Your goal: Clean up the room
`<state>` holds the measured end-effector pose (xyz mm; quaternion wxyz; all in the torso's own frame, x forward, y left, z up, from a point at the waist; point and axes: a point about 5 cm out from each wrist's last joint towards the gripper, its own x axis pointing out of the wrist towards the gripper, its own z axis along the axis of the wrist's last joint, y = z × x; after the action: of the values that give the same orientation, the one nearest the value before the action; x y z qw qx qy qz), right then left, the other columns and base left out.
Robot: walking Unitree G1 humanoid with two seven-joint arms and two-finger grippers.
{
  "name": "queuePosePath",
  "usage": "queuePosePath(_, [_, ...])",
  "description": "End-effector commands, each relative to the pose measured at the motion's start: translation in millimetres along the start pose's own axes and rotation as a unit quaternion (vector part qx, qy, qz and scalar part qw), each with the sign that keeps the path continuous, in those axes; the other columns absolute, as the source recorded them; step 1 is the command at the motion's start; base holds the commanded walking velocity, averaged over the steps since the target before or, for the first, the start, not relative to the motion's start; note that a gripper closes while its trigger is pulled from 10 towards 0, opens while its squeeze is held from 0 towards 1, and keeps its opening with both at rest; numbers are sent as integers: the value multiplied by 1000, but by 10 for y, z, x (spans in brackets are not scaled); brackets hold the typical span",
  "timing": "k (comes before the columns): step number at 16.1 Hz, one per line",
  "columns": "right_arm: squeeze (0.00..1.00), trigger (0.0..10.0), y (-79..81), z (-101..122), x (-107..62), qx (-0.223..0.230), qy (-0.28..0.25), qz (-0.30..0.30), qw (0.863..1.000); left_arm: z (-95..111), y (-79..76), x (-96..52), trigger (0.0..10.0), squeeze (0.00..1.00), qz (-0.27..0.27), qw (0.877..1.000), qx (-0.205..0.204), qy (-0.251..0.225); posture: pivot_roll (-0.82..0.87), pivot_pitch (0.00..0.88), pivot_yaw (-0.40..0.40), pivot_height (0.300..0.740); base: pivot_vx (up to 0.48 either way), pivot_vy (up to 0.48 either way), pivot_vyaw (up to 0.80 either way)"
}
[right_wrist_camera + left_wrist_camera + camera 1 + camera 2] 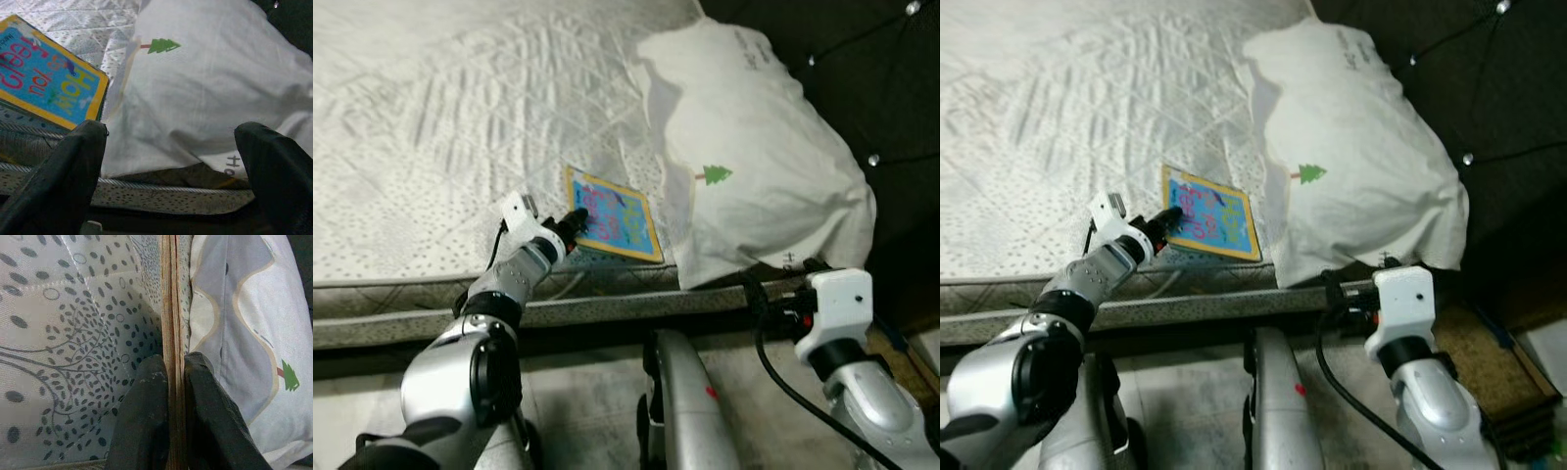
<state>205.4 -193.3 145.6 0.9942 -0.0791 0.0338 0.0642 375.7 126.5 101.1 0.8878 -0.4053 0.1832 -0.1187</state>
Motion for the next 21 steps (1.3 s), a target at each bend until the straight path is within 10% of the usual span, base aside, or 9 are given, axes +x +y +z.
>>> queuePosePath(1, [0, 10000, -58, 33, -40, -5, 2, -7, 1000, -98, -37, 26, 10000, 0, -3, 1000, 0, 23, -359, 234, -129, 549, 0, 0, 0])
queuePosePath(2, [0, 10000, -60, 37, -50, -7, 4, -6, 1000, -88, -26, 23, 10000, 0, -1, 1000, 1, 22, -364, 235, -138, 549, 0, 0, 0])
queuePosePath(4, [0, 10000, -49, 78, -28, -9, 3, 0, 1000, -26, 6, 15, 10000, 1000, 16, 1000, 17, 15, -368, 234, -147, 549, 0, 0, 0])
queuePosePath(21, [0, 10000, 5, 171, 253, -15, -28, 16, 999, 395, 106, -62, 10000, 1000, 64, 995, 73, -38, -337, 140, -127, 549, 0, 0, 0])
